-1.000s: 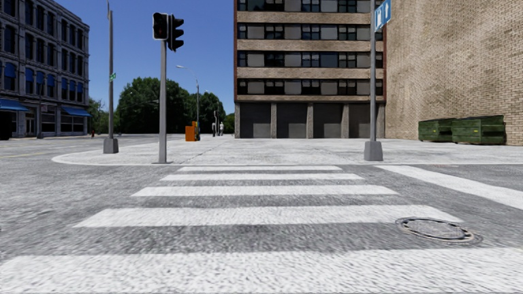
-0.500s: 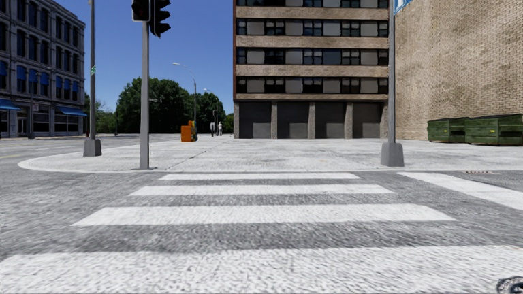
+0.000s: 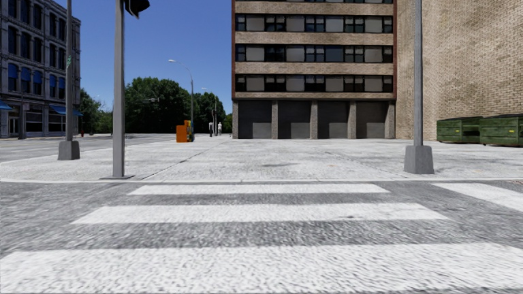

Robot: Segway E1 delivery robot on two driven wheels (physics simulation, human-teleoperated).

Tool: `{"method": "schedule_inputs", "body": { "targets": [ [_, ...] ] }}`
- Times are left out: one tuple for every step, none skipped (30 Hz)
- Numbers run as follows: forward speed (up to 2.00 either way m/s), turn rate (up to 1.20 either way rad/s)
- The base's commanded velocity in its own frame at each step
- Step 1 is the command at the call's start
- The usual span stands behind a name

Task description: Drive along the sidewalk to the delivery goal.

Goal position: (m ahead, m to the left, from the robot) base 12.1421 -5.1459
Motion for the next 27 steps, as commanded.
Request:
{"method": "schedule_inputs", "body": {
  "targets": [
    [1.95, -0.06],
    [1.95, 0.0],
    [1.95, 0.0],
    [1.95, 0.0],
    [1.95, 0.0],
    [1.95, 0.0],
    [1.95, -0.01],
    [1.95, -0.01],
    [1.95, -0.14],
    [1.95, -0.19],
    [1.95, -0.23],
    [1.95, -0.3],
    [1.95, -0.3],
    [1.95, -0.35],
    [1.95, -0.36],
    [1.95, -0.36],
    [1.95, -0.36],
    [1.95, -0.37],
    [1.95, -0.37],
    [1.95, -0.32],
    [1.95, -0.32],
    [1.95, -0.15],
    [1.95, 0.0],
    [1.95, 0.0],
    [1.95, 0.0],
    [1.95, 0.0],
    [1.96, 0.0]
  ]
}}
